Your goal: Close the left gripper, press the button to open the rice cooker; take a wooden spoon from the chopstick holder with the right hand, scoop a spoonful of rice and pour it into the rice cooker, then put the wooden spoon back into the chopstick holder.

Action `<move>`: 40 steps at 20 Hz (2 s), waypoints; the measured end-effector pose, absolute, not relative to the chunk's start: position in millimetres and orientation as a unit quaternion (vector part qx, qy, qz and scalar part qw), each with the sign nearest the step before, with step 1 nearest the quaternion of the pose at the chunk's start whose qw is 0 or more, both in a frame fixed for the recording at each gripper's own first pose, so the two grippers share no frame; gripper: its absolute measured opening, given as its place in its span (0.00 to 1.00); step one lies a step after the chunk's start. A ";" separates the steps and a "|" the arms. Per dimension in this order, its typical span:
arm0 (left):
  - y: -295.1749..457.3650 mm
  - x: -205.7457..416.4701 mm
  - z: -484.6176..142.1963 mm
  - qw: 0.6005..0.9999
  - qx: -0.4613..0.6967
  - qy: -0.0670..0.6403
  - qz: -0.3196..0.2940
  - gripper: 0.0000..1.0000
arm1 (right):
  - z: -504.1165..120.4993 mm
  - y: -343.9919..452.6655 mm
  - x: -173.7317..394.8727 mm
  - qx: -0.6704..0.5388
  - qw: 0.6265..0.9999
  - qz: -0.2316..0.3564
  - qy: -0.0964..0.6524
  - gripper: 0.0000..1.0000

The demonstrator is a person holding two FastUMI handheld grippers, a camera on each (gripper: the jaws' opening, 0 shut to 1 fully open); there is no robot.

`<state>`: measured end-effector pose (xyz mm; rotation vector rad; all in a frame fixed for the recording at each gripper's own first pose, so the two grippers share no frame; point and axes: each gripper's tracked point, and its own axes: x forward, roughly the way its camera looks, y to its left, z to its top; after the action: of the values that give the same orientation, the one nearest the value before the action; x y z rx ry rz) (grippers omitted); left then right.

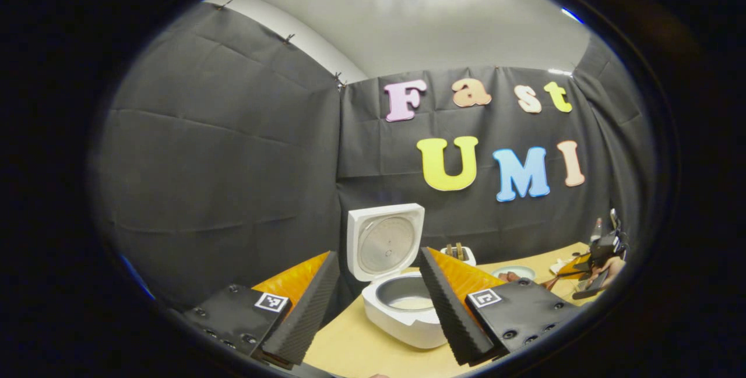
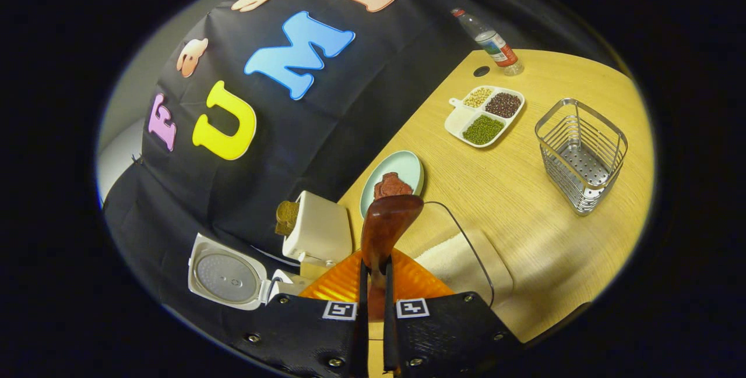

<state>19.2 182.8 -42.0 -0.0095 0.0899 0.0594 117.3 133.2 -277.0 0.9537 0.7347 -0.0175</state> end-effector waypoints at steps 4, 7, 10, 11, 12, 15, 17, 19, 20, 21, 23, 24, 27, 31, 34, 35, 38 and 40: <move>177.2 12.5 -40.1 0.999 -0.005 0.043 0.028 1.00 | -244.5 142.5 123.9 0.502 0.800 0.010 0.327 0.11; 181.3 8.5 -40.4 0.999 -0.005 0.044 0.032 1.00 | -221.3 160.5 128.6 0.534 0.783 0.030 0.318 0.10; 190.8 0.9 -39.2 0.998 -0.007 0.043 0.044 0.96 | -201.3 181.0 137.9 0.549 0.775 0.049 0.310 0.10; 194.9 -1.5 -39.7 0.998 -0.005 0.042 0.049 0.96 | -194.1 188.1 142.2 0.551 0.774 0.056 0.306 0.10; 199.4 -4.6 -39.8 0.998 -0.004 0.043 0.054 0.96 | -186.7 196.7 144.4 0.552 0.773 0.065 0.305 0.10; 210.8 -12.2 -47.4 0.997 -0.006 0.049 0.067 0.96 | -172.4 225.2 151.9 0.564 0.764 0.088 0.302 0.10; 217.5 -17.3 -50.9 0.996 -0.011 0.054 0.076 0.96 | -169.7 247.0 155.8 0.567 0.759 0.101 0.305 0.10; 226.3 -23.1 -55.7 0.995 -0.012 0.057 0.086 0.96 | -169.6 266.6 157.4 0.562 0.758 0.111 0.311 0.10; 231.4 -26.5 -56.9 0.994 -0.013 0.059 0.092 0.96 | -170.0 277.5 159.5 0.560 0.757 0.116 0.317 0.10; 234.0 -29.3 -59.2 0.993 -0.017 0.062 0.096 0.96 | -168.9 290.4 159.2 0.559 0.754 0.125 0.322 0.10; 241.7 -34.8 -63.9 0.992 -0.020 0.068 0.105 0.91 | -164.4 312.8 164.2 0.555 0.753 0.142 0.324 0.10; 245.9 -37.2 -65.5 0.991 -0.021 0.070 0.110 0.95 | -163.7 324.3 166.2 0.547 0.758 0.149 0.324 0.10; 255.7 -43.2 -72.1 0.989 -0.023 0.075 0.122 1.00 | -168.4 362.0 174.4 0.521 0.768 0.164 0.334 0.10; 274.1 -53.3 -78.0 0.986 -0.023 0.083 0.142 1.00 | -169.9 412.1 183.3 0.493 0.779 0.189 0.339 0.10; 287.9 -62.2 -81.8 0.983 -0.032 0.086 0.158 0.96 | -181.0 442.4 188.2 0.450 0.797 0.200 0.349 0.10; 287.3 -61.0 -84.6 0.983 -0.034 0.087 0.161 1.00 | -183.9 452.1 189.2 0.430 0.807 0.205 0.349 0.10; 294.5 -59.6 -92.7 0.980 -0.034 0.091 0.173 0.99 | -189.3 472.6 191.6 0.359 0.840 0.222 0.340 0.10; 299.8 -63.4 -94.9 0.979 -0.036 0.094 0.178 0.91 | -199.8 486.1 191.0 0.306 0.858 0.231 0.341 0.10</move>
<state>-63.4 299.8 -94.9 -0.0729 0.1897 0.3584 191.0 486.1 -199.8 0.6435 0.7168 0.4854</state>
